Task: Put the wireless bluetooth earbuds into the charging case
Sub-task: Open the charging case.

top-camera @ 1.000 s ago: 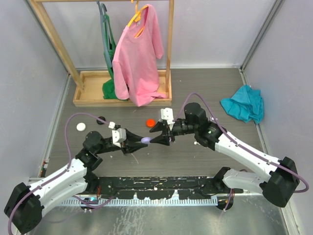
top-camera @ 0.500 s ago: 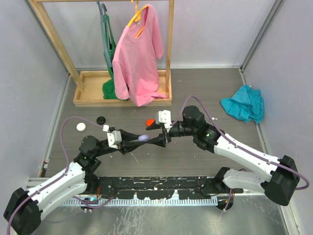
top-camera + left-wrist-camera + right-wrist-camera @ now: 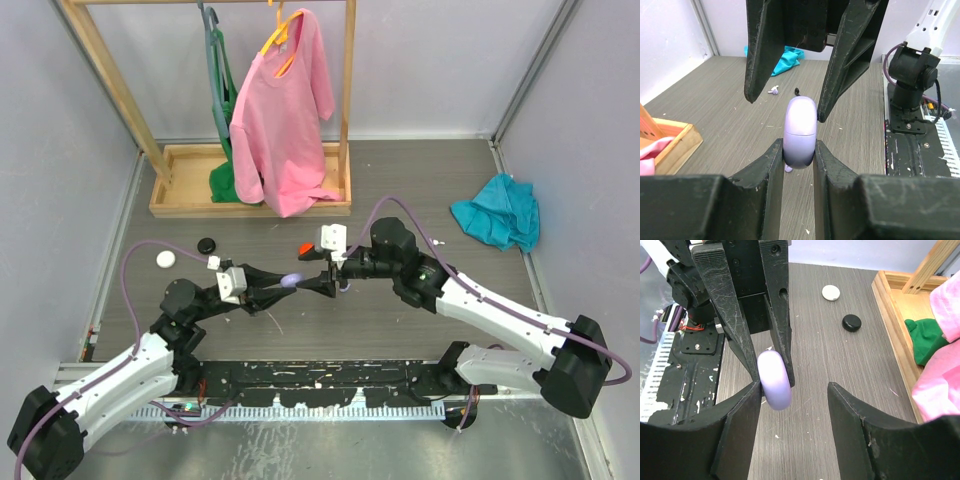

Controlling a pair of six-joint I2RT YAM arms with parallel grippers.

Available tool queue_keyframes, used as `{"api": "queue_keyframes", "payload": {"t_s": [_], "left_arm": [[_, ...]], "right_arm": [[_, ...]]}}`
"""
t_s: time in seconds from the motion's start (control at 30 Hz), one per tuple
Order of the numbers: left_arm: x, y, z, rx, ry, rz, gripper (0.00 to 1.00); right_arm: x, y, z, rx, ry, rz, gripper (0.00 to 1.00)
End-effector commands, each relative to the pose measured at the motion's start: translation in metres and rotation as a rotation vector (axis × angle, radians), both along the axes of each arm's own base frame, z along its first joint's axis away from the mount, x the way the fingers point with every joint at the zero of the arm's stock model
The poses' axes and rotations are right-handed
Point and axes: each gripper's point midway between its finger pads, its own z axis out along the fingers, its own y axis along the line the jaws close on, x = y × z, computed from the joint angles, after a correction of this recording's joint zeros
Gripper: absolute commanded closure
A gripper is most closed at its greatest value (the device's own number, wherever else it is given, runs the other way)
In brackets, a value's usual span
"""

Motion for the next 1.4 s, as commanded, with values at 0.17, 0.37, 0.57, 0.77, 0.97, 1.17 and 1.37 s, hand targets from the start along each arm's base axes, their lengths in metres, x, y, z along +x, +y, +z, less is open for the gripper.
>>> {"api": "queue_keyframes", "payload": {"t_s": [0.17,0.37,0.57,0.77,0.97,1.17,1.37], "left_arm": [[-0.008,0.001,0.011,-0.015,-0.079,-0.028,1.00],[-0.009,0.001,0.008,-0.009,-0.078,-0.031,1.00],[-0.006,0.001,0.004,0.002,-0.075,-0.021,1.00],[-0.005,0.002,0.004,0.002,-0.077,-0.011,1.00],[-0.001,0.003,0.002,0.004,-0.068,0.014,1.00],[0.006,0.005,0.003,0.002,-0.047,0.050,1.00],[0.006,0.005,0.003,-0.002,-0.042,0.055,1.00]], "right_arm": [[0.016,-0.008,0.036,0.056,-0.072,-0.108,0.39],[0.021,-0.010,0.039,0.053,-0.048,-0.144,0.39],[0.030,-0.010,0.038,0.031,-0.009,-0.188,0.39],[0.038,-0.012,0.039,0.029,0.016,-0.219,0.39],[0.040,-0.014,0.037,0.024,0.032,-0.232,0.39],[0.018,-0.012,0.035,0.029,0.015,-0.108,0.35],[0.001,-0.007,0.023,0.029,0.004,-0.005,0.30]]}}
